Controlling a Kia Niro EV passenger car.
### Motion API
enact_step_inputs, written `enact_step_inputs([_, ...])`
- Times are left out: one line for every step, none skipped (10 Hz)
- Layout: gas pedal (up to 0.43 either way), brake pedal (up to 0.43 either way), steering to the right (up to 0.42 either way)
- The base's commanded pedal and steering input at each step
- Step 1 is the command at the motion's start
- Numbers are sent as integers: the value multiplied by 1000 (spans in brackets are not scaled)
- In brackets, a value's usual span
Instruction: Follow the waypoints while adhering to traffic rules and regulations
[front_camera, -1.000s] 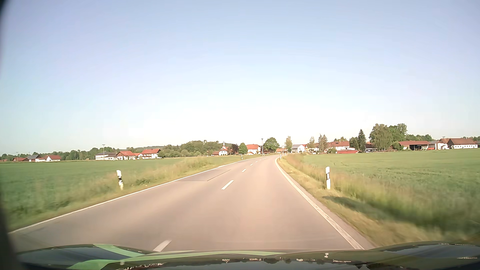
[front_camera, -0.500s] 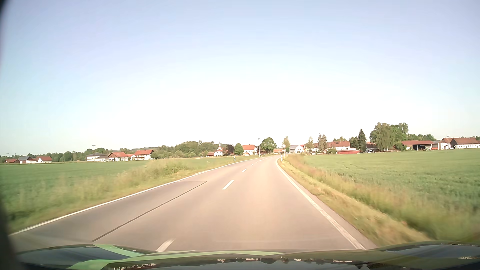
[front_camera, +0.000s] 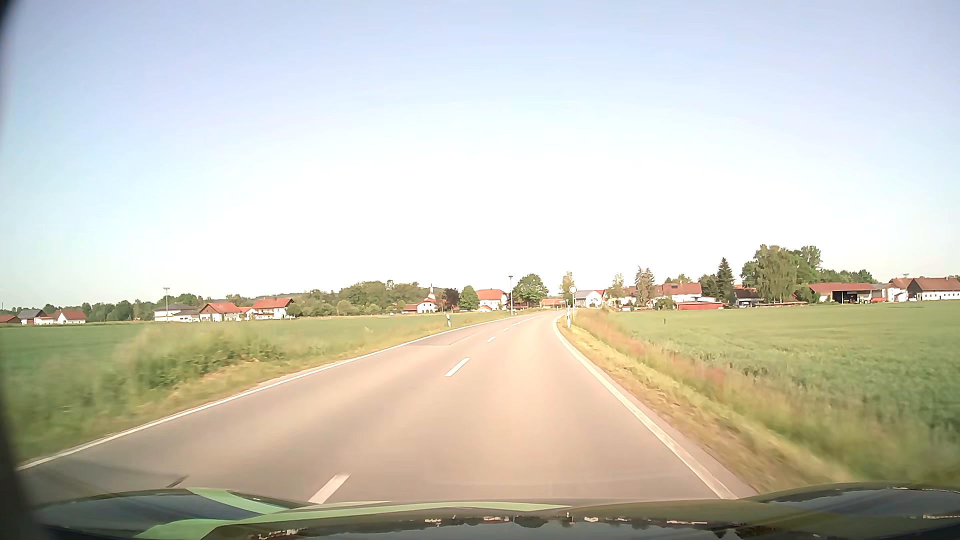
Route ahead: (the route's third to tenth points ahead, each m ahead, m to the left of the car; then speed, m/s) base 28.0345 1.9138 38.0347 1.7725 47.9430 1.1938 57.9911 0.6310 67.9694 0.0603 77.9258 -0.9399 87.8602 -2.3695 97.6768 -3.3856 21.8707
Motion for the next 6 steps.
enact_step_inputs([0,0,4])
enact_step_inputs([0,0,5])
enact_step_inputs([0,0,4])
enact_step_inputs([0,0,4])
enact_step_inputs([0,0,4])
enact_step_inputs([0,0,5])
